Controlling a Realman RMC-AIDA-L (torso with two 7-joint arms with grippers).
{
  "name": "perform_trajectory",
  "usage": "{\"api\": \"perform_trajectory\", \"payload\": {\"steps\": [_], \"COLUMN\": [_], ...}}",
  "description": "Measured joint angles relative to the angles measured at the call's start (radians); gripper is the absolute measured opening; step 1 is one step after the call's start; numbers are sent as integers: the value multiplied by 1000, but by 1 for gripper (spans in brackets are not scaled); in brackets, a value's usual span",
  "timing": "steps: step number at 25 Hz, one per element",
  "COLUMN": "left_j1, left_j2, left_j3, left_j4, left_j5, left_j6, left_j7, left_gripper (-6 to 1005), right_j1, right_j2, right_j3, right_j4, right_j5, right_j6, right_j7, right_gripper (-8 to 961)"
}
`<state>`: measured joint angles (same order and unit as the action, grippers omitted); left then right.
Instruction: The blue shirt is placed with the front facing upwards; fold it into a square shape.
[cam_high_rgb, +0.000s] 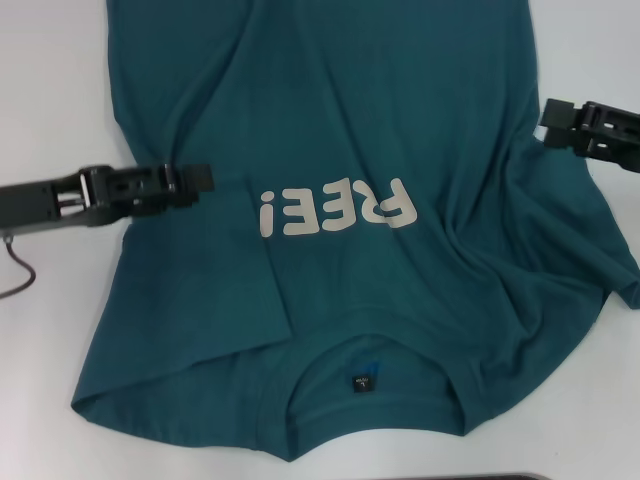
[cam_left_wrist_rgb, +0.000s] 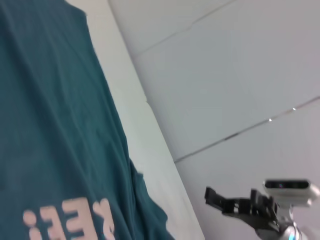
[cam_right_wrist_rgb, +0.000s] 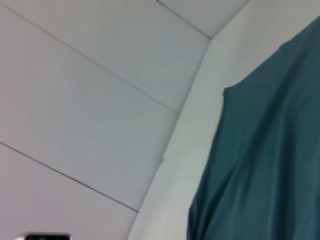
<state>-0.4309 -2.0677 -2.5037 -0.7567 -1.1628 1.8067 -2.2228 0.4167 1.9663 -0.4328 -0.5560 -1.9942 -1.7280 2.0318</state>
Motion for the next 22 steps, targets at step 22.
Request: {"api": "perform_trajectory", "payload": {"steps": [22], "left_j1": [9], "left_j2": [45], "left_j3": [-3], "left_j4": [65], "left_j5": [-1], "left_j6": [43], "left_j7": [-116], "left_gripper": [780], "right_j1": [15], "right_j2": [-127], "right_j3": [6], "right_j4": [-243], "right_j5": [-397], "right_j6": [-31], "right_j7": [319], "right_gripper": [940]}}
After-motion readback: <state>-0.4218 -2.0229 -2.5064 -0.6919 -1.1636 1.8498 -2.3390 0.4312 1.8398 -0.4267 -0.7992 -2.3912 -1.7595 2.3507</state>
